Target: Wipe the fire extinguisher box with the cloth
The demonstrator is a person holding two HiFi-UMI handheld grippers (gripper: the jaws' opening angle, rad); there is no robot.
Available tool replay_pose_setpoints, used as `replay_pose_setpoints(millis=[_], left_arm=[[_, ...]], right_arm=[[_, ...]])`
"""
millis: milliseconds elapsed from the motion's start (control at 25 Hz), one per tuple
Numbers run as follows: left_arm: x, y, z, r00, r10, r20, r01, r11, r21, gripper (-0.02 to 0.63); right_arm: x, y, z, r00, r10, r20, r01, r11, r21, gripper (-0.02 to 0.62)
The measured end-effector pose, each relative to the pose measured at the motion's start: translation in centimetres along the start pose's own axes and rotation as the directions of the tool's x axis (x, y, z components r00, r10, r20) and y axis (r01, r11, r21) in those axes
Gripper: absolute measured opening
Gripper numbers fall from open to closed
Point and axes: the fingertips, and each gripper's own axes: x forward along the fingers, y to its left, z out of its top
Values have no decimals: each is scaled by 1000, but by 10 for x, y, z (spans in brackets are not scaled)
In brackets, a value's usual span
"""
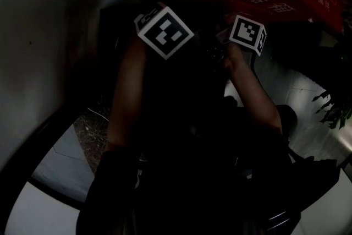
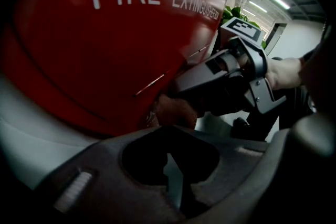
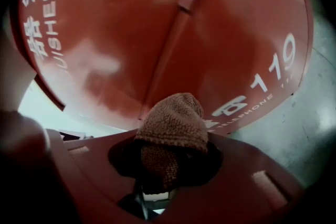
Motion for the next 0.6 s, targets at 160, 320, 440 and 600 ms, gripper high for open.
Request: replay_pose_setpoints(millis=[160,320,440,600], left_arm=[[-9,27,-13,998,61,-3,-62,996,-65,3],[-4,22,-21,999,29,-23,-31,996,-87,3],[-5,22,-24,999,32,-28,-34,996,-80,3],[-5,22,-24,999,25,-20,-27,995,-96,3]], right_arm=[[-8,25,4,999,43,8,-43,999,-16,121],[-15,47,8,997,74,21,-73,997,-37,121],[-19,61,10,995,93,26,-91,994,-56,121],[-26,81,13,993,113,27,-110,989,-98,121]])
